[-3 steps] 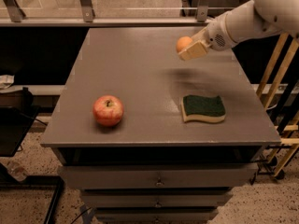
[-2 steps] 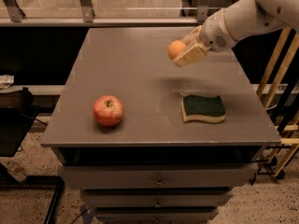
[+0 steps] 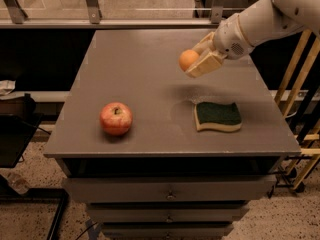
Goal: Move orange near apple
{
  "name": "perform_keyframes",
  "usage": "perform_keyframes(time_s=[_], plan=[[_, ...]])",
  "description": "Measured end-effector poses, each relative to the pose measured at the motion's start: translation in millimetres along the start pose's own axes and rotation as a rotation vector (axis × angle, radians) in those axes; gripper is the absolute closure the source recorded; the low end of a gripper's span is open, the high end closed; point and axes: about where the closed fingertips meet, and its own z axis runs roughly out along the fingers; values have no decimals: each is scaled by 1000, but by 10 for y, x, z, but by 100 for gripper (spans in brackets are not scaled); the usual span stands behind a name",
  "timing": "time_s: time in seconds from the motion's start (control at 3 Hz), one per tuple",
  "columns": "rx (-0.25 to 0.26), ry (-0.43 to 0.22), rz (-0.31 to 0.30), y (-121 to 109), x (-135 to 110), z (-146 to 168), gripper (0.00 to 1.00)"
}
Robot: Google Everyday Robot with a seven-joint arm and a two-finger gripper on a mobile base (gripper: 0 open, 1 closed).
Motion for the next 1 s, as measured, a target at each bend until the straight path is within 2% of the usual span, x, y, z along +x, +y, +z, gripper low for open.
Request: perform_keyframes(time_s=[1.0], plan=[[-263, 26, -219, 485, -313, 642, 100]])
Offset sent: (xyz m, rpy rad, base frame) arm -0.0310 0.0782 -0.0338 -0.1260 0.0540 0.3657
